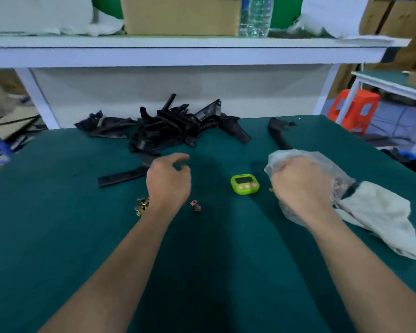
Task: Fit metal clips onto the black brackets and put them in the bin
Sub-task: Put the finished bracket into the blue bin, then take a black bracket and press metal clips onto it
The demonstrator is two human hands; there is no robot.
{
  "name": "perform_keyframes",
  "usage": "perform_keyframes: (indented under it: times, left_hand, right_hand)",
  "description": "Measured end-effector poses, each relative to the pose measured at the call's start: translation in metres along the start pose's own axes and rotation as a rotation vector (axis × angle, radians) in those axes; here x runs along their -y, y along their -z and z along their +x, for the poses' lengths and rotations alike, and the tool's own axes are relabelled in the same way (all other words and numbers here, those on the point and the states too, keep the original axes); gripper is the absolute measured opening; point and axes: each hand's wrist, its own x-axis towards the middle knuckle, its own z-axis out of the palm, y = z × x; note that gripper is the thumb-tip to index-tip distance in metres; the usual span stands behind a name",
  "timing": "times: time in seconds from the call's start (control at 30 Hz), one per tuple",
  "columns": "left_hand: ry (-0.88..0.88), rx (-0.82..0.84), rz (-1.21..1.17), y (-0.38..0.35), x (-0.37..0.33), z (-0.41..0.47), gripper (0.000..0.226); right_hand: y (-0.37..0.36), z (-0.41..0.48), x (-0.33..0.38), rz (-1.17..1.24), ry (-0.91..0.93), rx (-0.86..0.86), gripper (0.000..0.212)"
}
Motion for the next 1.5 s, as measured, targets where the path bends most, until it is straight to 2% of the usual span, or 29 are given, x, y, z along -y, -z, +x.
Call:
perform_keyframes:
  times: [0.07,0.13,0.2,0.27,0.3,0.37,0.43,0.57,0.67,0.77,0.83,0.93,1.03,1.13,1.23,1.4,1.43,1.5]
  left_hand:
    - [-0.012,-0.050,0.167,0.013,0.017,0.016,0.048]
    - [0.022,0.005,0.356,0.025,0.033,0.035,0.074]
    - [0.123,0.119,0.495,0.035,0.048,0.050,0.086]
    - [0.189,0.221,0.610,0.038,0.065,0.057,0.077]
    - [0.192,0.248,0.653,0.038,0.071,0.059,0.071]
    - [0.155,0.228,0.694,0.038,0.078,0.061,0.062]
    - [0.074,0.198,0.734,0.036,0.081,0.061,0.052]
    - [0.041,0.253,0.642,0.039,0.081,0.062,0.045]
    - [0.084,0.266,0.519,0.045,0.079,0.060,0.048]
    - [0.002,0.152,0.462,0.042,0.068,0.053,0.023]
    - [-0.048,0.088,0.354,0.033,0.053,0.043,0.013]
    - [-0.102,0.092,0.259,0.015,0.029,0.023,0.011]
    - [-0.196,0.122,0.312,-0.001,0.018,0.002,0.021]
    - [-0.332,0.108,0.398,-0.005,0.018,-0.014,0.024]
    - [-0.380,0.056,0.436,0.000,0.022,-0.018,0.022]
    - [-0.329,-0.192,0.472,0.020,0.037,-0.018,0.020]
    - [-0.309,-0.237,0.477,0.024,0.040,-0.020,0.020]
    - [-0.274,-0.278,0.494,0.029,0.047,-0.027,0.021]
  right_hand:
    - [-0.004,0.008,-0.014,-0.154,-0.074,-0.037,0.020]
    - [-0.013,0.016,-0.023,-0.211,-0.110,0.111,0.021]
    - [-0.020,0.015,-0.022,-0.043,-0.095,0.309,0.023]
    - [-0.016,0.014,-0.017,0.067,-0.079,0.426,0.025]
    - [-0.011,0.018,-0.016,0.043,-0.064,0.490,0.025]
    - [0.000,0.029,-0.015,-0.149,-0.019,0.600,0.030]
    - [0.007,0.036,-0.012,-0.271,-0.005,0.630,0.038]
    - [0.001,0.029,-0.011,-0.438,0.040,0.600,0.031]
    - [0.003,0.028,-0.011,-0.429,0.057,0.626,0.022]
    - [0.010,0.030,-0.014,-0.466,0.148,0.663,0.029]
    - [0.009,0.027,-0.013,-0.421,0.165,0.648,0.025]
    - [-0.003,0.015,-0.008,-0.548,0.171,0.667,0.006]
    - [-0.015,0.006,-0.007,-0.656,0.232,0.669,0.012]
    - [-0.013,0.007,-0.013,-0.572,0.244,0.626,0.010]
    - [0.001,0.004,-0.017,-0.506,0.259,0.598,0.011]
    - [0.033,-0.011,0.017,-0.277,0.385,0.361,0.017]
    - [0.033,-0.014,0.031,-0.168,0.408,0.350,0.016]
    - [0.021,-0.021,0.061,0.051,0.442,0.434,0.016]
